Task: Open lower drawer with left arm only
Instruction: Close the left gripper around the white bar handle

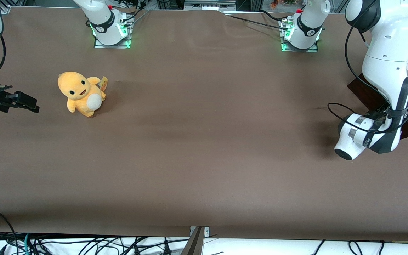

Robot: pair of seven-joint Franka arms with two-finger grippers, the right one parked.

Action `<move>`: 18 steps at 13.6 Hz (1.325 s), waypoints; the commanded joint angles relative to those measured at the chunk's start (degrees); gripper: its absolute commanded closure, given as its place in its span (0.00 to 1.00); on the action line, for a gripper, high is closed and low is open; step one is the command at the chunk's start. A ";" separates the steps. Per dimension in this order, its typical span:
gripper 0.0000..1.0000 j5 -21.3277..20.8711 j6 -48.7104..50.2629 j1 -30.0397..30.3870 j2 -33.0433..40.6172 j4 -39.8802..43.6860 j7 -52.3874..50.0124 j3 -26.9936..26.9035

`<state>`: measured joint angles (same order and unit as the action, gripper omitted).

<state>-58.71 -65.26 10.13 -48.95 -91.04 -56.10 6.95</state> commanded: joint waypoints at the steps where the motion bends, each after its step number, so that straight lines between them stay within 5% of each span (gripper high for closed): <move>1: 0.88 -0.71 -0.49 0.50 0.70 -0.28 1.26 1.04; 18: 0.94 -0.35 -0.14 -2.39 0.53 1.39 0.91 2.27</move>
<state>-58.71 -65.41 8.62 -48.77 -90.34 -56.45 8.99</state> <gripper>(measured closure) 0.815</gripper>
